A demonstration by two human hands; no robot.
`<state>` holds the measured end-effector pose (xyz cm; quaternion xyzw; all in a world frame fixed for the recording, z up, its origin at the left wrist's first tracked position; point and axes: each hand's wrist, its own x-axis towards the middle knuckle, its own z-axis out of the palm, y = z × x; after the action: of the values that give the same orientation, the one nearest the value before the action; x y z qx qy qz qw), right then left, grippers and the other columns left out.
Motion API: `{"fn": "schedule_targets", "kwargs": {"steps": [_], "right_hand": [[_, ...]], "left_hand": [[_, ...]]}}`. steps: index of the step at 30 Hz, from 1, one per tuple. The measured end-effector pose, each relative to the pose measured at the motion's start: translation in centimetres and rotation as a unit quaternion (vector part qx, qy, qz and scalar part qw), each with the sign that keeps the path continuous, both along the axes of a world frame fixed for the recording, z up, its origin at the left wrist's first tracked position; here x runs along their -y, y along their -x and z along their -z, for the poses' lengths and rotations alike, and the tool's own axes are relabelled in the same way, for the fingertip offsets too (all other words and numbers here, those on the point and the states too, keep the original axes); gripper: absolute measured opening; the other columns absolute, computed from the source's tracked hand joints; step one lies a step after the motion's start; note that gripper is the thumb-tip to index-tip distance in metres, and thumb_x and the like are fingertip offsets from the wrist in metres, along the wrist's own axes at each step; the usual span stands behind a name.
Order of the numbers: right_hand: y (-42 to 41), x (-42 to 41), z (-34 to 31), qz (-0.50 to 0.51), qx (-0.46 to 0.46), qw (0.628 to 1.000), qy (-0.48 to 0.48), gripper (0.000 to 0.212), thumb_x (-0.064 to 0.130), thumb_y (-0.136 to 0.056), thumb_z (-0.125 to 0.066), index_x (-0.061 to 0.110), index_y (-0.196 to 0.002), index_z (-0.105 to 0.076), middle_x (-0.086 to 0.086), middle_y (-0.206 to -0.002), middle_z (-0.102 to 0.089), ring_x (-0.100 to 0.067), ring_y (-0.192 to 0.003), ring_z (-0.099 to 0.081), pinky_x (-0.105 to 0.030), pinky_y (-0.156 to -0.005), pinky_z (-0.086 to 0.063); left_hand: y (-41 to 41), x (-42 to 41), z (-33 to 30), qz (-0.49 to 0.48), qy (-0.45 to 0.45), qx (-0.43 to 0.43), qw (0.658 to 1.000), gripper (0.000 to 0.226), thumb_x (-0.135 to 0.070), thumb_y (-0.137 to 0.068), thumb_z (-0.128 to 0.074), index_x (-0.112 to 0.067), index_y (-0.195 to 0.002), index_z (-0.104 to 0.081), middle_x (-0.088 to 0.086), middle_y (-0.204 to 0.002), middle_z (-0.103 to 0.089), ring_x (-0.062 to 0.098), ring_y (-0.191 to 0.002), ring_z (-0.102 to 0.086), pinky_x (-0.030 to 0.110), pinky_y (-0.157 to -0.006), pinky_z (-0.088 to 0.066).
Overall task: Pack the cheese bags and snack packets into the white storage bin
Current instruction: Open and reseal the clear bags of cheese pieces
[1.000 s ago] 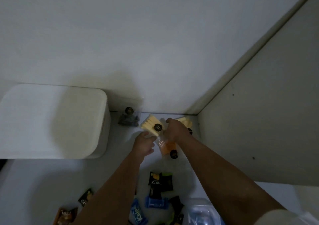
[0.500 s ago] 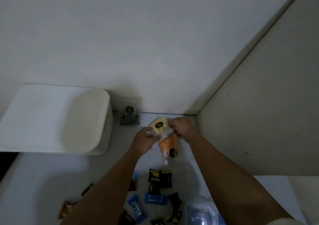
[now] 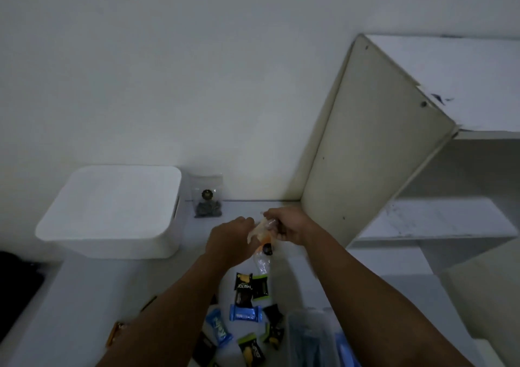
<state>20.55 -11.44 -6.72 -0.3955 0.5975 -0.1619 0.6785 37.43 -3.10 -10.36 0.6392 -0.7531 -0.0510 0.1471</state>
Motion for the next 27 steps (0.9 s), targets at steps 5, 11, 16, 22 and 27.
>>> {"fn": "schedule_targets", "kwargs": {"steps": [5,11,16,22,27], "right_hand": [[1.7,-3.2,-3.0,-0.001,0.027,1.0,0.008,0.006,0.014,-0.09,-0.065,0.01,-0.091,-0.062,-0.005,-0.059,-0.065,-0.013,-0.054,-0.053,-0.025,-0.056,-0.046],[3.7,-5.8,-4.9,0.018,0.012,0.999,0.046,0.006,0.007,-0.087,-0.064,0.009,-0.088,-0.059,-0.007,-0.057,-0.065,-0.016,-0.053,-0.058,-0.025,-0.055,-0.046],[5.1,-7.7,-4.7,0.002,-0.003,0.999,0.037,0.01,0.008,-0.086,-0.065,0.007,-0.078,-0.058,-0.01,-0.06,-0.064,-0.018,-0.053,-0.061,-0.024,-0.052,-0.047],[6.3,-9.1,-4.6,-0.009,0.014,0.999,0.028,0.008,0.011,-0.087,-0.066,0.005,-0.091,-0.061,-0.01,-0.061,-0.069,-0.016,-0.055,-0.066,-0.023,-0.052,-0.047],[6.7,-9.6,-4.8,0.0,0.042,0.999,0.029,0.018,0.023,-0.089,-0.069,0.008,-0.098,-0.063,-0.007,-0.075,-0.068,-0.015,-0.058,-0.066,-0.024,-0.057,-0.048]], "left_hand": [[2.7,-2.3,-2.8,0.008,0.024,0.041,0.999,0.041,-0.052,-0.091,-0.036,-0.019,-0.079,-0.057,0.001,-0.065,-0.059,0.022,-0.056,-0.056,0.027,-0.052,-0.033],[5.6,-5.0,-4.6,-0.004,0.021,0.027,0.999,0.04,-0.056,-0.094,-0.042,-0.022,-0.077,-0.051,0.002,-0.068,-0.062,0.02,-0.057,-0.054,0.028,-0.055,-0.032],[6.5,-6.8,-4.5,0.024,-0.089,-0.132,0.987,0.053,-0.057,-0.101,-0.035,-0.018,-0.076,-0.061,0.001,-0.066,-0.066,0.018,-0.06,-0.061,0.037,-0.059,-0.047],[6.7,-8.5,-4.5,0.022,-0.112,-0.201,0.973,0.046,-0.05,-0.104,-0.039,-0.025,-0.072,-0.059,0.0,-0.066,-0.066,0.017,-0.062,-0.064,0.034,-0.06,-0.046],[7.2,-8.5,-4.7,0.014,-0.113,-0.217,0.97,0.035,-0.033,-0.102,-0.046,-0.023,-0.072,-0.059,-0.004,-0.065,-0.063,0.018,-0.062,-0.063,0.041,-0.062,-0.052]]}}
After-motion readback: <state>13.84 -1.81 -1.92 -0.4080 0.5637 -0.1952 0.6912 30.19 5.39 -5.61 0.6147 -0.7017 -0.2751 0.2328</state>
